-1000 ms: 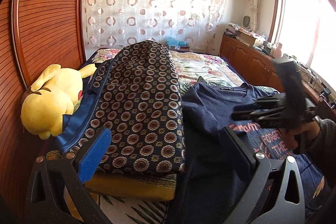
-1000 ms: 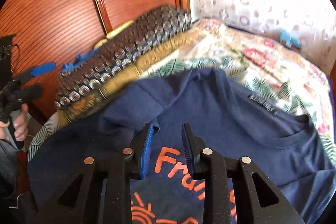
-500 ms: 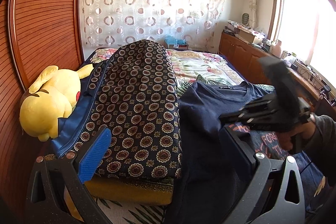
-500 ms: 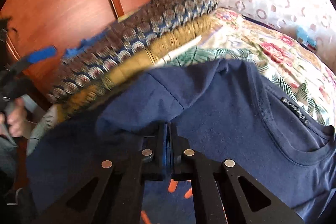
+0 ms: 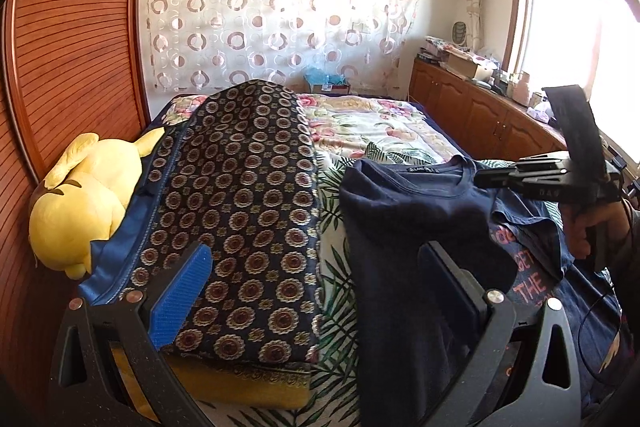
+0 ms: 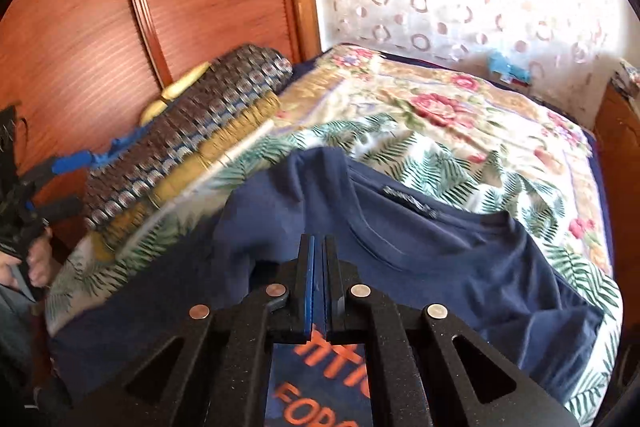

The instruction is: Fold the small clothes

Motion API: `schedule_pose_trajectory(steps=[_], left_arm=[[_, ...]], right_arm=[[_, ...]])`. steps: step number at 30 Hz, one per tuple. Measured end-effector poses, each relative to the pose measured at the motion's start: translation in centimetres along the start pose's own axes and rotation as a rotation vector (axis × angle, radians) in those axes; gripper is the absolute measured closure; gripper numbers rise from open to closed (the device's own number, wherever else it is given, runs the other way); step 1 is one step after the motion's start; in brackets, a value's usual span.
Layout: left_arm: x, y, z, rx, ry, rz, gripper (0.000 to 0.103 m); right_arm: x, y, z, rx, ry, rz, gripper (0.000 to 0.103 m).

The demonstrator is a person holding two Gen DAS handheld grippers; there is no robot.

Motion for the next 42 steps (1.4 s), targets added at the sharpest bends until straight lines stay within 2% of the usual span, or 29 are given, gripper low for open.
schedule_pose_trajectory(steps=[1,6,10,12,20,28,33,40,42], left_arm=[[0.2,0.1,0.1,-0.002,0.004,-0.004,0.000],[1.6,1.1,1.1,-0.012,0.028,-0.040,0.000],[3.1,2.7,2.9,-0.022,0.067,-0.098,0.000],[3.9,4.0,3.7,-0.037,0.083,-0.120,0.005],[7.4,10.1,5.4,-0.158,0.154,-0.188,0.036],[9.8,15.0,4.8,-0.284,0.172,-0.234,0.051],[10.2,16.3,3.6,-0.351,0.198,-0.221,0.051],[10.5,16.9,3.2,-0.358,0.207,-0.215,0.051],[10.5,16.9,3.2,-0.353,0.210,-0.215,0.054]], right_arm=[[0.0,-0.3,-0.3,-0.003,0.001,0.004,0.087],[0.9,-0.2,-1.4,-0.006,0.015,-0.021,0.086],[3.2,-2.4,-1.6,0.009,0.037,-0.069,0.073],[4.5,-3.0,-1.9,0.018,0.052,-0.115,0.066],[10.3,-4.3,-3.6,0.029,0.121,-0.286,0.066],[12.5,-2.9,-4.9,0.005,0.205,-0.302,0.066],[12.1,-2.7,-4.5,0.014,0.202,-0.296,0.066],[12.5,-2.6,-4.6,0.018,0.205,-0.294,0.065],[13.0,-2.4,-4.9,0.019,0.204,-0.292,0.065]])
Point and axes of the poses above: each gripper's, at about its wrist camera, not at the fingertips, and y roughly the way its jaws point, x to its right, z to its top, the point moved 6 cm from there along y, roughly the way its jaws point, and after that the axes turned 12 degrees about y, right-handed, at the moved point
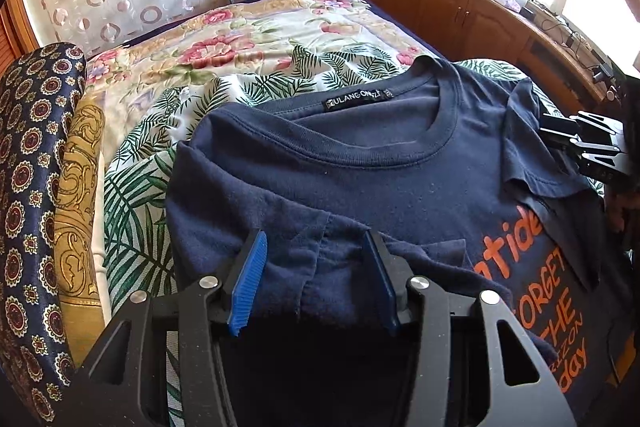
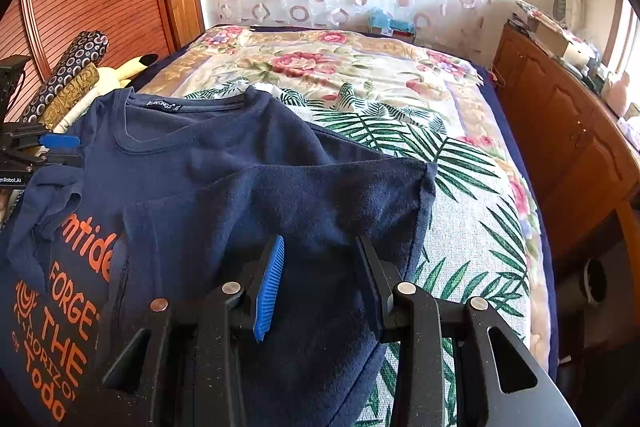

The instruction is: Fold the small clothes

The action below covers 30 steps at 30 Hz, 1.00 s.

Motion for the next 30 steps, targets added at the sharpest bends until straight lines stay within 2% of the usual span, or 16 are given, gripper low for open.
schedule_pose_trajectory(steps=[3,5,8,13,16,23,27,30], left_arm=[[0.0,0.3,0.4,0.006,0.009,0.002,0.066],[0.1,0.5,0.7,0.009,0.030,0.013,0.081],[0.2,0.3,1.0,0.013,0.049,0.011,0.094],[-2.3,-4.4,2.2,0.150,-0.008,0.057,0.095],[-5.5,-8.6,2.4,0.261,-0.087,0.135,0.095],[-9.5,-8.7,-0.2,0.183,-0.135,0.201,0.095],[-9.7,-8.5,-1.3,0.176,-0.140,0.199,0.095],[-8.8,-8.6,-1.0,0.180,-0.118,0.199,0.095]], right_arm=[[0.1,0.0,0.0,0.000,-0.002,-0.001,0.065],[0.2,0.1,-0.1,0.001,-0.005,-0.003,0.065],[0.3,0.0,-0.1,0.000,-0.004,-0.002,0.064],[0.3,0.0,-0.1,0.001,-0.007,-0.005,0.064],[0.4,0.0,-0.1,0.001,-0.007,-0.005,0.064],[0.4,-0.1,-0.1,0.001,-0.008,-0.006,0.064],[0.6,-0.1,0.0,-0.001,-0.002,0.003,0.064],[1.3,-0.3,0.2,0.005,0.019,0.001,0.057]])
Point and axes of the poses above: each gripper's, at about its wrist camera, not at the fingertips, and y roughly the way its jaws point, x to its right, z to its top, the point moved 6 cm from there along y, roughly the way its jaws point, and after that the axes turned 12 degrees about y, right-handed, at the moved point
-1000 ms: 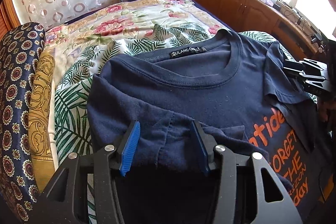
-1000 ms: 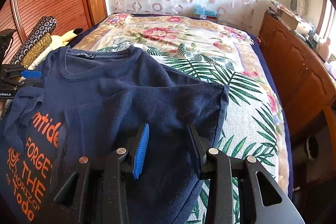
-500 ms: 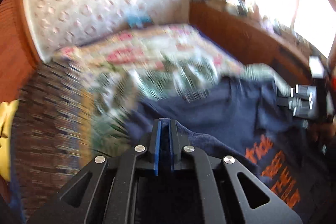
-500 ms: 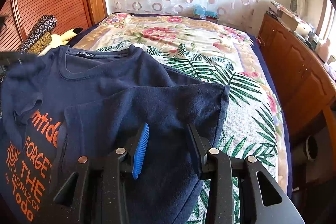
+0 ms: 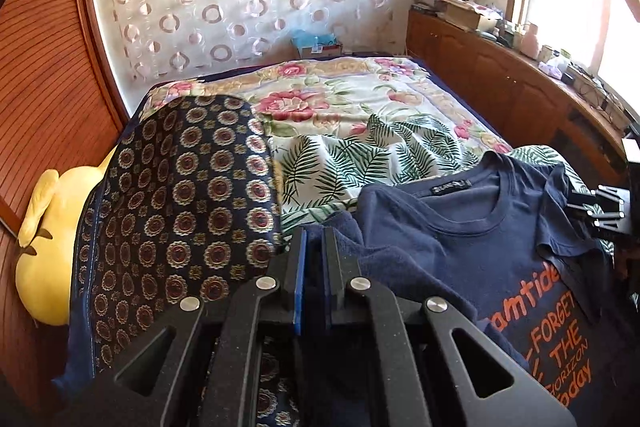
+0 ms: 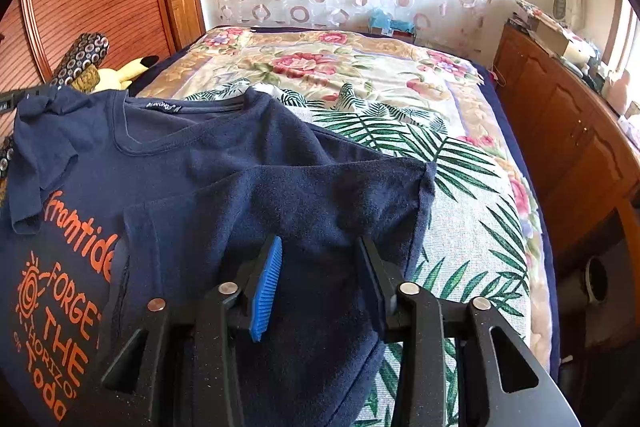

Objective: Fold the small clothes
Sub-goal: 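Lift the hem toward the collar with left gripper while right gripper grasps the shirt edge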

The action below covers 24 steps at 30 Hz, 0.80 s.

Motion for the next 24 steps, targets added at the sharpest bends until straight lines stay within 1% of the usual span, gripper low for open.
schedule_pose_trajectory(steps=[3,5,9,13,17,18,19,20,21,22,24], left_arm=[[0.7,-0.2,0.6,0.015,0.007,-0.009,0.095],[0.8,-0.5,0.7,0.023,0.005,-0.014,0.095],[1.0,-0.7,0.6,0.030,0.004,-0.019,0.095],[1.0,-1.1,0.6,0.036,0.008,-0.020,0.095],[1.3,-1.5,0.7,0.042,0.018,-0.018,0.095],[1.4,-1.6,0.7,0.044,0.018,-0.019,0.095],[1.5,-1.8,0.7,0.047,0.019,-0.021,0.095],[1.6,-1.9,0.7,0.048,0.021,-0.024,0.095],[1.8,-2.2,0.6,0.052,0.026,-0.030,0.095],[2.0,-2.5,0.5,0.058,0.029,-0.031,0.095],[2.4,-3.2,0.4,0.067,0.034,-0.032,0.095]], right_arm=[[1.1,-0.3,0.8,0.020,0.018,-0.022,0.052],[1.6,-0.2,1.3,0.018,0.015,-0.039,0.047],[2.9,1.0,2.0,-0.007,0.019,-0.076,0.046],[3.1,2.0,2.9,-0.030,0.054,-0.049,0.046],[2.5,2.9,3.6,-0.042,0.043,-0.024,0.047],[2.3,2.8,3.5,-0.045,0.032,-0.015,0.049],[1.8,2.8,3.5,-0.051,0.012,0.009,0.067],[1.5,2.7,3.5,-0.055,-0.010,0.019,0.093],[1.1,2.7,3.4,-0.067,-0.029,0.028,0.098],[0.8,2.6,3.3,-0.073,-0.046,0.032,0.098],[0.1,1.8,3.2,-0.052,-0.078,0.036,0.098]])
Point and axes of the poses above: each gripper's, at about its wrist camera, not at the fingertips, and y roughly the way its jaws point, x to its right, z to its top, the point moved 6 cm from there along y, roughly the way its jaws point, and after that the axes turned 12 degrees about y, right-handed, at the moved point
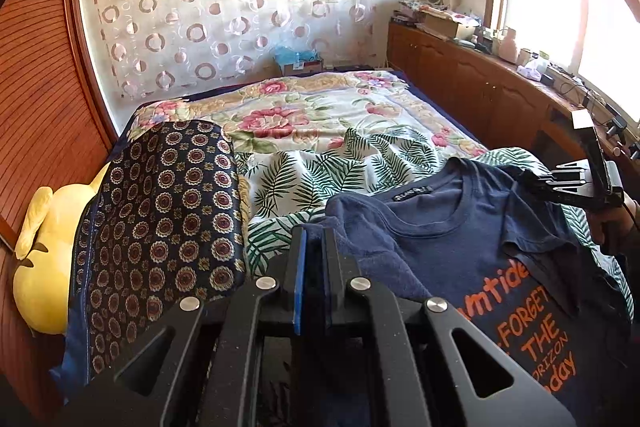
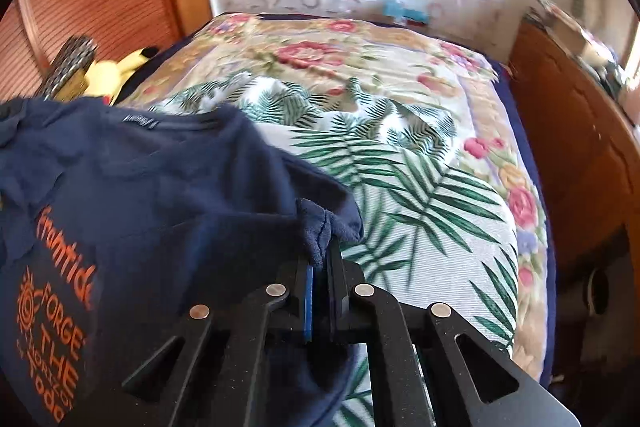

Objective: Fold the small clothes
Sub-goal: 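Lift the hem toward the collar with left gripper while right gripper grasps the shirt edge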

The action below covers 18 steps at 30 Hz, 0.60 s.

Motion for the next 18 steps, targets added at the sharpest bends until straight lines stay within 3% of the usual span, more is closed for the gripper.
schedule_pose_trajectory(steps=[7,14,18], left_arm=[[2.2,-4.3,-0.9,0.068,0.012,-0.025,0.095],[4.4,-8.4,-4.2,0.108,0.014,-0.057,0.095],[5.0,-10.8,-6.6,0.126,0.010,-0.056,0.095]], right_arm=[[-2.4,-6.9,-0.8,0.162,0.010,0.079,0.099],[-4.0,-14.4,-6.3,0.292,0.004,0.104,0.099],[-4.2,-17.4,-9.8,0.325,0.021,0.113,0.099]])
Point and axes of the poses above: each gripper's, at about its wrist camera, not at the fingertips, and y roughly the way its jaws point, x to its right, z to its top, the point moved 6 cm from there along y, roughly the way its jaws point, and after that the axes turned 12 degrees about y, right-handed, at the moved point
